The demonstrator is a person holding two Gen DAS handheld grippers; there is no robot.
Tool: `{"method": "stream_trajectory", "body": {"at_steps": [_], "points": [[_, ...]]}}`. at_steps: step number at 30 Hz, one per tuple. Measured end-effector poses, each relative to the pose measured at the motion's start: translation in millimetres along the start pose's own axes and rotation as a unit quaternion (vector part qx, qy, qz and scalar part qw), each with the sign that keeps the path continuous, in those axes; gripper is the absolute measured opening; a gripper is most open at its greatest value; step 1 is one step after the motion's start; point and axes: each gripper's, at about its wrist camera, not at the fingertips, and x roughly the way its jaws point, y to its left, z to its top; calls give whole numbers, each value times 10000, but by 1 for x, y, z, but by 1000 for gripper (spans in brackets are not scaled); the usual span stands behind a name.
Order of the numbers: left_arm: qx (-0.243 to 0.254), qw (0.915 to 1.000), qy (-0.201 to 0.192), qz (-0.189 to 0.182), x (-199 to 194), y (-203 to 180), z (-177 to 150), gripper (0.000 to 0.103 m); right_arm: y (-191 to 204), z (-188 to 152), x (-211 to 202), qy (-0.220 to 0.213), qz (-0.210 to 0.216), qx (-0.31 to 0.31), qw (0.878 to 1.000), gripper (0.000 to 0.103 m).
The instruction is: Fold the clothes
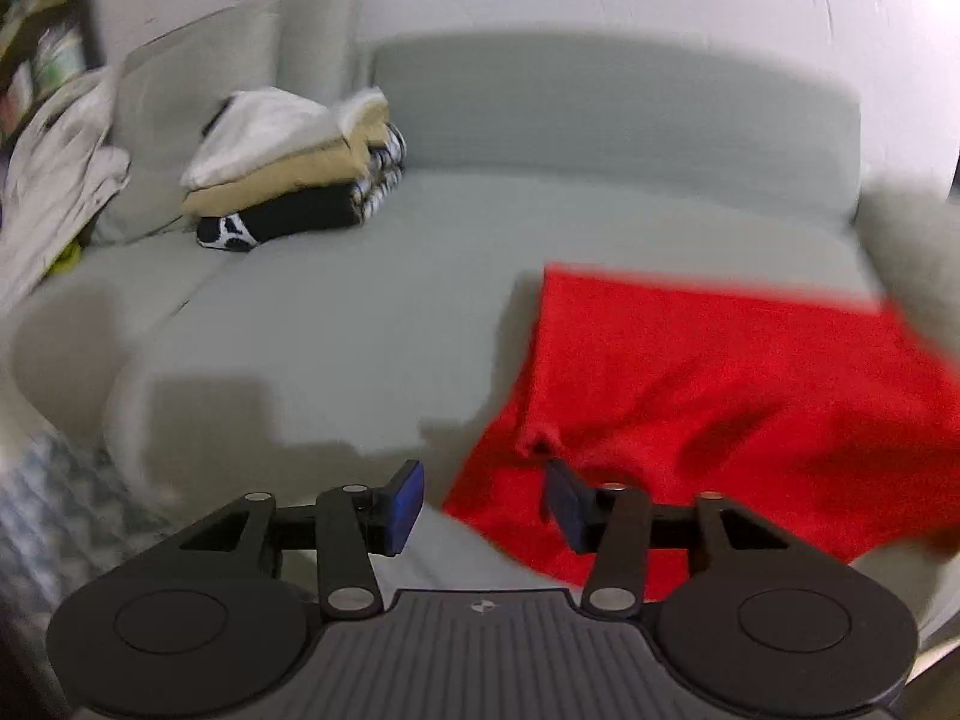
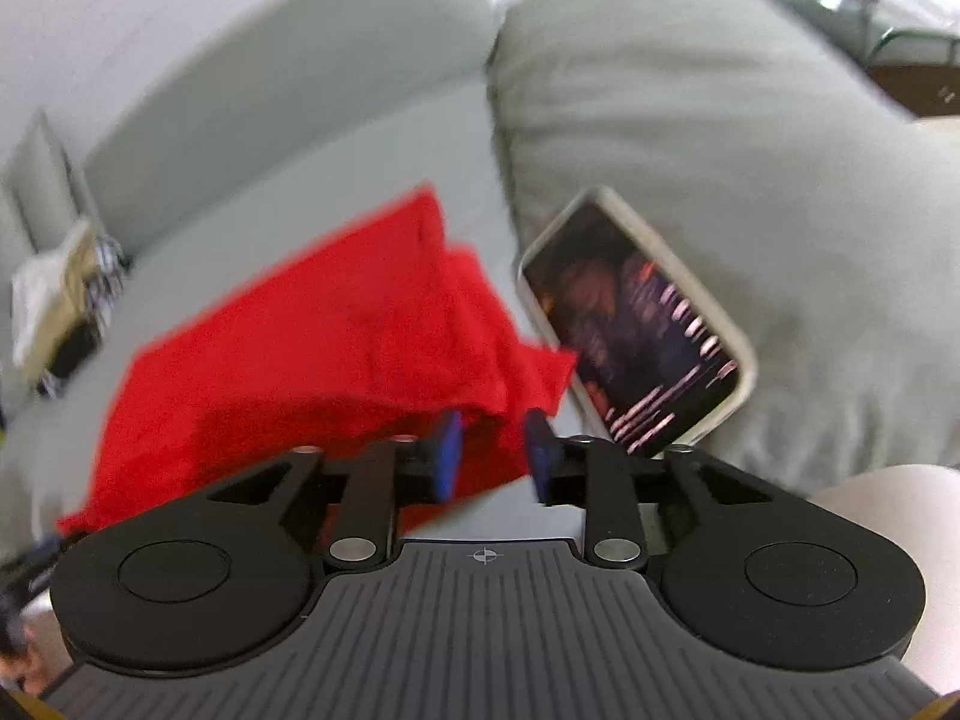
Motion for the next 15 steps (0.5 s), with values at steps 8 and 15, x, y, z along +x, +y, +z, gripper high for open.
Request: {"method": "stream_trajectory", "body": {"at_steps": [8,15], "points": [[689,9907,-344,-1118,24,-55,16,39,41,28,48,372,729,-214,9964,29],[2108,9664,691,-1296,31,-77,-21,14,53,-1,78,1243,548,-663,9885,24]]}}
